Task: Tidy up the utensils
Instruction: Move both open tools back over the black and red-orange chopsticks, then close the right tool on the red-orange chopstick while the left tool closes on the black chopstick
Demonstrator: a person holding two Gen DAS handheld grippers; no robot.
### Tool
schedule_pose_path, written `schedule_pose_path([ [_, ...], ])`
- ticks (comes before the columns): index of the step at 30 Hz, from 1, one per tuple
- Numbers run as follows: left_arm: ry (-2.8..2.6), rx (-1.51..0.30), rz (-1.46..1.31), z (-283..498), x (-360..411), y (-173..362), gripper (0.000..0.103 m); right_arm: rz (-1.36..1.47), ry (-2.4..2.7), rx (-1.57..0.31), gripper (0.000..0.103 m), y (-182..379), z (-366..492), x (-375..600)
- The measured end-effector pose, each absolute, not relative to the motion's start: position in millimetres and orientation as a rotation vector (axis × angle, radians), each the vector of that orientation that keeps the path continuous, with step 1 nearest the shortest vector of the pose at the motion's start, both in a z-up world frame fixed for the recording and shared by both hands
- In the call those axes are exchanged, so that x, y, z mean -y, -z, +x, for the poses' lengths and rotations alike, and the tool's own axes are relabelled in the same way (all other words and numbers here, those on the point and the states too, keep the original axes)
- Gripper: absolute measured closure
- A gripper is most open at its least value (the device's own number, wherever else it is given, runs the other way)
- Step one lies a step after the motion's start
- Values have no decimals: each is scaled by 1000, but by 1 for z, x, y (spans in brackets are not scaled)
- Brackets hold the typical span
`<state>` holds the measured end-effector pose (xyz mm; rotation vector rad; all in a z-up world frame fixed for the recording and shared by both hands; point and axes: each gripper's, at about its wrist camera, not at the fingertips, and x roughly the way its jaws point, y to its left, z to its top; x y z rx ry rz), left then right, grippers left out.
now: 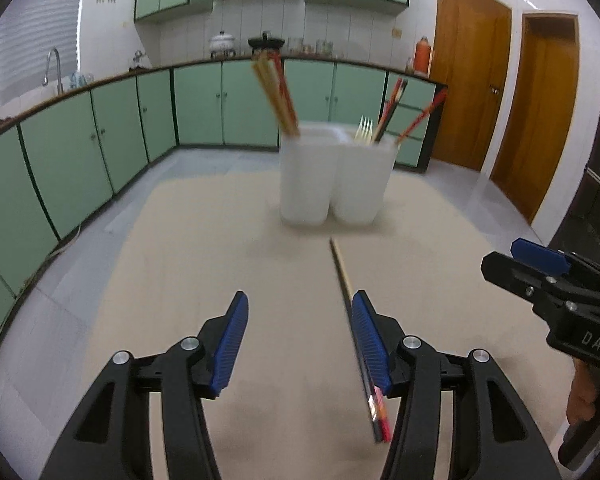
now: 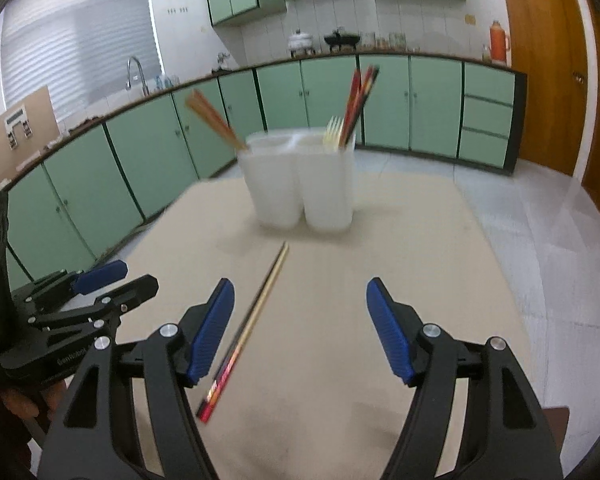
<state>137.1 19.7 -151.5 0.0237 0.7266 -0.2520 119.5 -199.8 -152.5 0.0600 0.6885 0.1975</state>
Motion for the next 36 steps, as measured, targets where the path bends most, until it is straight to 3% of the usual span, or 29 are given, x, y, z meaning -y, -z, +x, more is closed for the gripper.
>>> schedule_pose_path([
  [15,244,-861,45,115,-36,198,50,-74,-357,-922,45,225,90,142],
  [36,254,-833,25,106,-47,194,50,-91,-197,-932,51,228,86,170],
])
